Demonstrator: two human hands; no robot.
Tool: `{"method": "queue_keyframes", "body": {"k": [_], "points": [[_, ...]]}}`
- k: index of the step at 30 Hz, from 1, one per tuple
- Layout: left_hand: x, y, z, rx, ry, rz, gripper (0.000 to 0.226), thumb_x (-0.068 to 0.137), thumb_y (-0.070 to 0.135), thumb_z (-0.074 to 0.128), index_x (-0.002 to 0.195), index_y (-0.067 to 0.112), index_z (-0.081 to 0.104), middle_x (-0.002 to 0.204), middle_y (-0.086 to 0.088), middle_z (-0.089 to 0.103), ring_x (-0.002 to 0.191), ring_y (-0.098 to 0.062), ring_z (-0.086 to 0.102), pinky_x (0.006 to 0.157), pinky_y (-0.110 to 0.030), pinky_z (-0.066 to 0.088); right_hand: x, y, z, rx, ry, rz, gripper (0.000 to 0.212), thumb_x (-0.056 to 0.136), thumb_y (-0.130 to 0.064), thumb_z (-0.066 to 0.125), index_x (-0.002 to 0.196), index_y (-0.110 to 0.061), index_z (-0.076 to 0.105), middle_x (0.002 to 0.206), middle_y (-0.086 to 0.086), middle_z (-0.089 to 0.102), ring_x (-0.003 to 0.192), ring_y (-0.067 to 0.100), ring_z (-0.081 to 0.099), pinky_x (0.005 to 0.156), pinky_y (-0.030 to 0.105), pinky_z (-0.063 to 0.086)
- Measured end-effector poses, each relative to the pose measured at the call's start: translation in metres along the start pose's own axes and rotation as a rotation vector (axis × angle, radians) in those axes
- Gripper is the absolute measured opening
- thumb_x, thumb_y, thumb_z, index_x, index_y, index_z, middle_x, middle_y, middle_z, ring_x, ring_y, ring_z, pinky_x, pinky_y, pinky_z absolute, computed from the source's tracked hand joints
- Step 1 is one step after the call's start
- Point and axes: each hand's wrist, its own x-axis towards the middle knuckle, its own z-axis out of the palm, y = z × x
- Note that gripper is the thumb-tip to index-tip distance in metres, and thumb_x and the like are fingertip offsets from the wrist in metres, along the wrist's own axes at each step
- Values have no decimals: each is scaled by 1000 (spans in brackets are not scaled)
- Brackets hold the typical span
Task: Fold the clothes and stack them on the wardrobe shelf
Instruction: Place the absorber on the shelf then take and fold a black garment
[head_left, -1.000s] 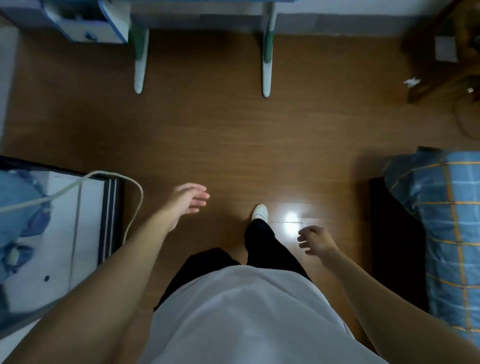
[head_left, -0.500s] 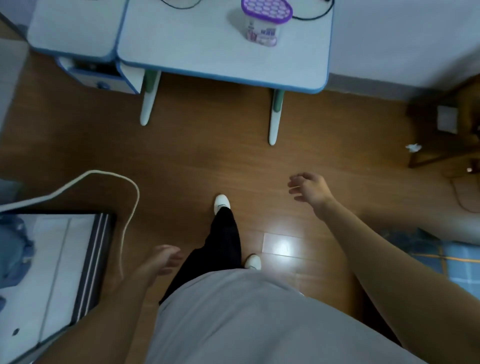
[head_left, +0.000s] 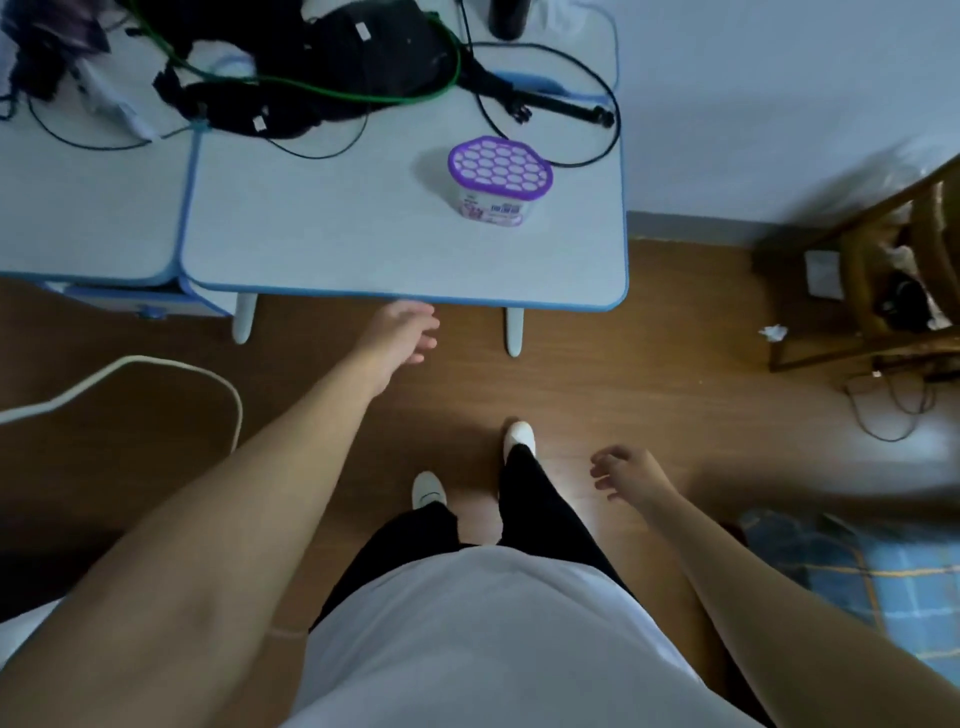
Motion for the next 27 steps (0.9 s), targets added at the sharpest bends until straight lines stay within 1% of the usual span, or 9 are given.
{"method": "queue_keyframes", "body": {"k": [3,6,9,11,14,17,19,25,27], "points": [[49,61,11,-18,133,141,34,96,16,53,130,17,53,124,-3,62,92,-14,62,70,-29,53,19,-39,-3,23,-32,-57,21,99,-13,50,88,-12,67,83,6,69,67,17,62,59,28,47],[94,107,17,48,217,234,54,95,19,52,146,16,36,147,-2,46,122,-18,53,100,-40,51,33,-93,-9,53,-81,-173,19,98,-13,51,89,-15,68,89,8,71,72,17,64,62,27,48],[131,141,30,139,201,199,61,94,22,52,151,15,32,155,-5,40,135,-22,46,111,-40,42,49,-159,-26,110,-131,-338,18,97,-9,52,90,-18,65,91,8,70,74,16,64,64,26,48],[143,151,41,223,192,208,51,92,17,51,142,9,43,145,-11,51,129,-26,52,103,-30,43,60,-205,-38,180,-125,-442,17,95,-7,54,95,-19,65,95,7,70,76,15,65,68,25,50],[149,147,52,231,293,232,40,90,13,52,129,8,54,127,-8,63,114,-22,59,94,-28,44,88,-267,-51,246,-17,-542,19,94,-8,54,105,-19,66,100,-1,68,87,13,62,75,29,51],[148,139,54,138,392,195,37,92,14,57,129,11,57,117,-1,65,95,-11,59,81,-20,44,124,-313,-56,289,60,-547,25,96,-15,54,120,-14,63,107,-4,64,94,10,59,75,20,45],[148,130,57,95,366,158,30,95,13,58,124,10,61,115,-4,66,94,-11,59,76,-17,46,149,-329,-54,228,-5,-505,31,98,-21,54,128,-13,59,111,-5,63,96,9,58,71,14,41],[143,113,64,-204,288,2,12,98,27,59,108,26,65,107,1,72,85,-9,69,76,-31,52,194,-327,-40,229,-313,-422,20,101,-40,52,101,-31,69,95,-19,71,93,-1,65,80,19,47],[153,111,66,-273,255,-51,12,98,35,57,104,29,66,106,5,72,95,-11,69,77,-33,53,206,-325,-34,241,-338,-421,25,100,-47,51,96,-33,71,95,-18,75,97,-1,67,90,22,50]]}}
